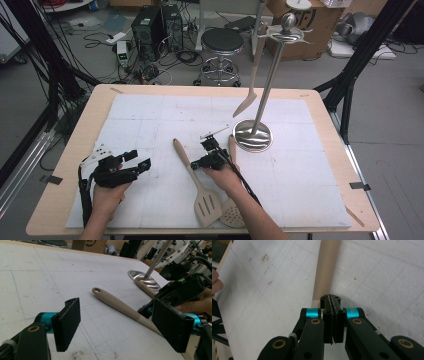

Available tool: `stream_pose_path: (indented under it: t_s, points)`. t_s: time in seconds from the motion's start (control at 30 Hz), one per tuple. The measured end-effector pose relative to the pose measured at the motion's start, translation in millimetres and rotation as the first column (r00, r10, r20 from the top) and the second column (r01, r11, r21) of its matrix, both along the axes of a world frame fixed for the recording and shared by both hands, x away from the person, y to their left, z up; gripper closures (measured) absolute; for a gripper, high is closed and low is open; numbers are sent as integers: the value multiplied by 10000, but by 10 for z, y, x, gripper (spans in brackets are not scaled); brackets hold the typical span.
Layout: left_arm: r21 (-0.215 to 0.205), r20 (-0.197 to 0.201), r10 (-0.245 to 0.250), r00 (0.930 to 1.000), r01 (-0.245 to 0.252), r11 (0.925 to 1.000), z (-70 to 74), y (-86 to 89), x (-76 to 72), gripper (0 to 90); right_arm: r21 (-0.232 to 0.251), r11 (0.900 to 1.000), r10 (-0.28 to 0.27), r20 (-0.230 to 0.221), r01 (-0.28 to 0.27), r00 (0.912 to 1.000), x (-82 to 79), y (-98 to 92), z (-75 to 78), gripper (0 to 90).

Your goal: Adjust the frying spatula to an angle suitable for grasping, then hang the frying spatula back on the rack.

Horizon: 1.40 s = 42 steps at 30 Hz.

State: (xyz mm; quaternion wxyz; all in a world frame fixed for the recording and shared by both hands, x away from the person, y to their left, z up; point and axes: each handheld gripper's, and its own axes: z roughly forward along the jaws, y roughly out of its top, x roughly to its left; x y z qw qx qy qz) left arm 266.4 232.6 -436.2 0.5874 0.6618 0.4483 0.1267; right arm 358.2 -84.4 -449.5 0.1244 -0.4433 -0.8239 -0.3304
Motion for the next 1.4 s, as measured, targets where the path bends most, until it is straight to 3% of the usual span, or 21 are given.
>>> stream_pose_path:
  t_s: [0.07,0.17,0.4,0.6,0.7,0.97,1.4]
  points:
    - [9,1,18,10000,-18,10000,-2,-1,2,240,-89,9999,138,184,-136,9997,-13,0,10,893]
    - [-13,11,22,10000,-22,10000,-2,-3,1,239,-149,9999,81,298,-77,9995,-21,-13,35,824]
    - [-19,2,-1,10000,1,10000,-2,-5,1,240,25,9997,-250,256,249,9994,-24,-100,92,730]
    - [27,-21,-18,10000,18,10000,-1,-6,-1,239,403,9983,-415,-126,420,9991,-58,-123,130,622]
    - [52,-8,-8,10000,8,10000,1,-8,-1,239,498,9982,-305,-535,332,9981,-89,-101,127,581]
    - [1,24,-29,10000,29,10000,2,-24,2,239,86,9999,-106,-1042,115,9945,-156,-21,82,575]
    - [25,16,-137,9999,137,9999,3,-39,0,239,29,9999,-165,-1486,171,9888,-221,-27,74,607]
